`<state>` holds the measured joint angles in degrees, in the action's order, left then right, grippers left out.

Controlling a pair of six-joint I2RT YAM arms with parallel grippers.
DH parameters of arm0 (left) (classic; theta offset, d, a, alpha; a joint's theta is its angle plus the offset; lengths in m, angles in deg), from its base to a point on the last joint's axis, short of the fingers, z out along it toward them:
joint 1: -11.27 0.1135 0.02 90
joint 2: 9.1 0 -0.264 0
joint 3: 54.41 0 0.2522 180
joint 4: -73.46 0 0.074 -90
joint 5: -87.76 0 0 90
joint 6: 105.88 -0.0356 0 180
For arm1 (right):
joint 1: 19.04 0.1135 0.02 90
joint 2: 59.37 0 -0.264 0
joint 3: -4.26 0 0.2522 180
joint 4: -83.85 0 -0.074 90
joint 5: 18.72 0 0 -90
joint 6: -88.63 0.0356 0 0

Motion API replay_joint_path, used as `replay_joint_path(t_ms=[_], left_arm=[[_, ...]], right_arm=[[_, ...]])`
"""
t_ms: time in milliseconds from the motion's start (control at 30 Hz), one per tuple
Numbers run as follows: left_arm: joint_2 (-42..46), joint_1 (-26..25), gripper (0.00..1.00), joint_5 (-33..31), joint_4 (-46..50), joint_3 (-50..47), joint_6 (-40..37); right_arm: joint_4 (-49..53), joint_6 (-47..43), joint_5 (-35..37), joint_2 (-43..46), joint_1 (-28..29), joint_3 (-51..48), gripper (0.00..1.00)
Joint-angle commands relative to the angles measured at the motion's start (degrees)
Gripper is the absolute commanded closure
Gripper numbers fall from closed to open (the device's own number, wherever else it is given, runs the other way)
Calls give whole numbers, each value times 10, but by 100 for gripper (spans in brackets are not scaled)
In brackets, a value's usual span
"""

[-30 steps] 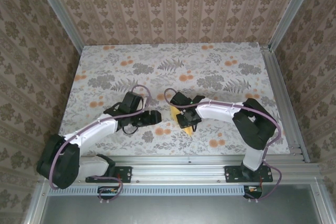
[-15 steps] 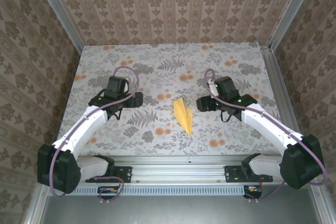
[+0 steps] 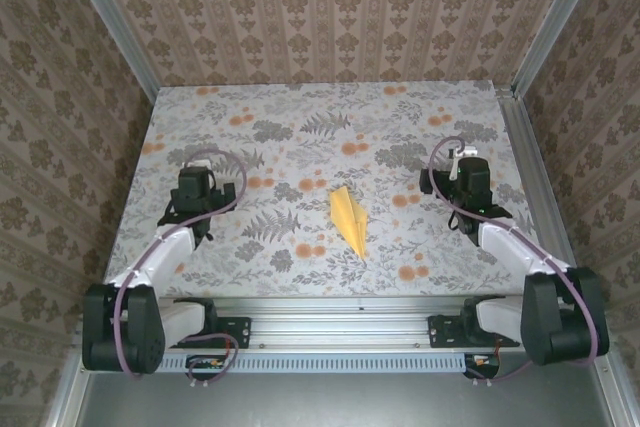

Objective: Fold a paper plane with a square sheet of paper (pick it up from the middle)

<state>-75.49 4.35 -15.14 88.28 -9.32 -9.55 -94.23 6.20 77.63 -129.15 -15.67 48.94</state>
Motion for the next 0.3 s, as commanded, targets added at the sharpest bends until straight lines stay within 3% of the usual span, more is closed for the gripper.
replay_joint_path(t_ms=[0, 267], left_arm=[[-46, 8, 0, 21, -93, 1, -41], [-104, 19, 0, 46, -117, 31, -63]], right_arm=[[-126, -10, 19, -40, -16, -22, 1], [-170, -13, 4, -93, -29, -12, 0]])
